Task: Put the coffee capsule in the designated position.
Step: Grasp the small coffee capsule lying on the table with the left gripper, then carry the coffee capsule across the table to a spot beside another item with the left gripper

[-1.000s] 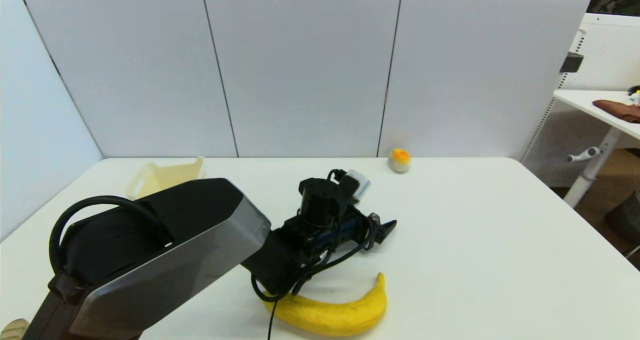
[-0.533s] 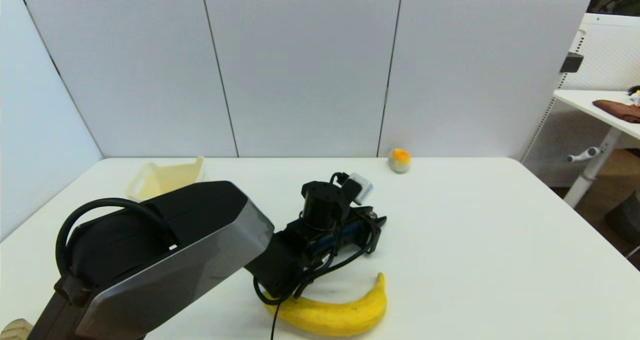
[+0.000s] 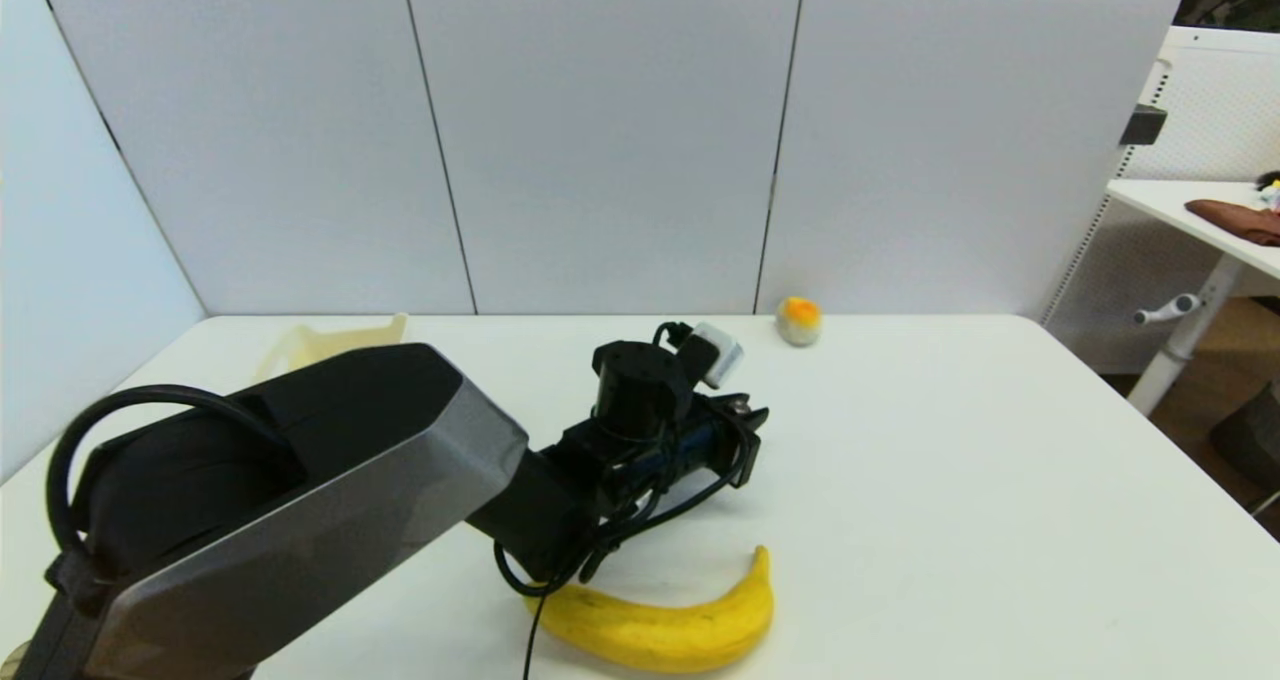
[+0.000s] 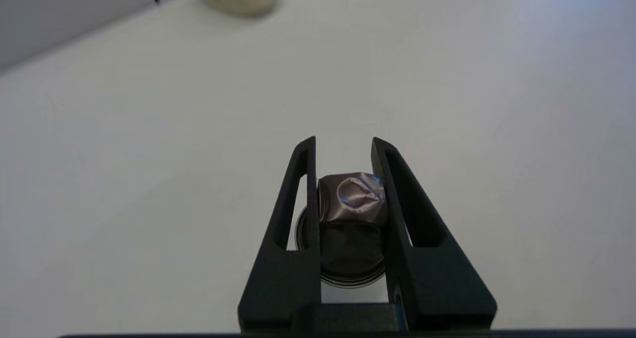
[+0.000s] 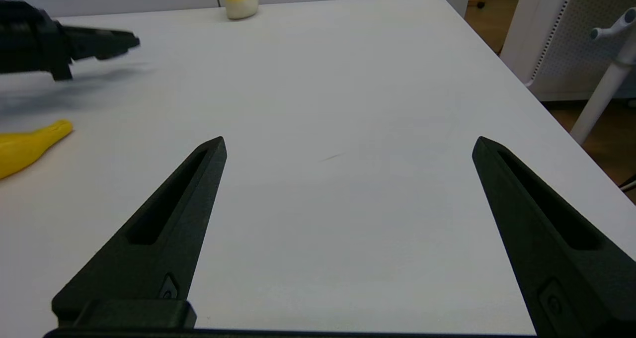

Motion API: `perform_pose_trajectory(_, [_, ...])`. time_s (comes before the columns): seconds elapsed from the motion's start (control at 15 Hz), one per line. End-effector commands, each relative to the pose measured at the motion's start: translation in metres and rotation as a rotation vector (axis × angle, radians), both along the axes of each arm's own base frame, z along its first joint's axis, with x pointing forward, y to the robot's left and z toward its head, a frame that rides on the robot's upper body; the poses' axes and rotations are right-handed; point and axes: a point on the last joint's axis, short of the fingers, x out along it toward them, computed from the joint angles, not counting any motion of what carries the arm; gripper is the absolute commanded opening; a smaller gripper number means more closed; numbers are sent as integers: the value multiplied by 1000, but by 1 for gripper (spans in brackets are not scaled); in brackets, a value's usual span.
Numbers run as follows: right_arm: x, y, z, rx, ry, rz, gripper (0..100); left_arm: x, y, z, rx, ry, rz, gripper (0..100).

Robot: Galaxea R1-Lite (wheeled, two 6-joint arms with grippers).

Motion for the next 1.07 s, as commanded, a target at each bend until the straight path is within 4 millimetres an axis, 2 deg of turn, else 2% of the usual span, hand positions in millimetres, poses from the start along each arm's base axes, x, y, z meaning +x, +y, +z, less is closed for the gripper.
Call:
perform_pose_trajectory(0.07, [0,0,0,0,1,-1,100,21,61,83,-111,-145,133,0])
perform_pose_trajectory(0.27, [0,0,0,0,1,-1,100,35,111,116,-108,-197,249,0])
perform_pose_trajectory(0.47, [0,0,0,0,1,-1,100,52,167,137,-117,-252,388,0])
perform_pose_trajectory(0.67, [0,0,0,0,1,1,100,69,221,134,-90,-247,525,0])
perform_pose_trajectory(0.87, [0,0,0,0,1,1,100,80,257,138,-64,-216,615,0])
perform_pose_trajectory(1.07, [0,0,0,0,-2,-1,100,86,276,146,-31,-155,663,0])
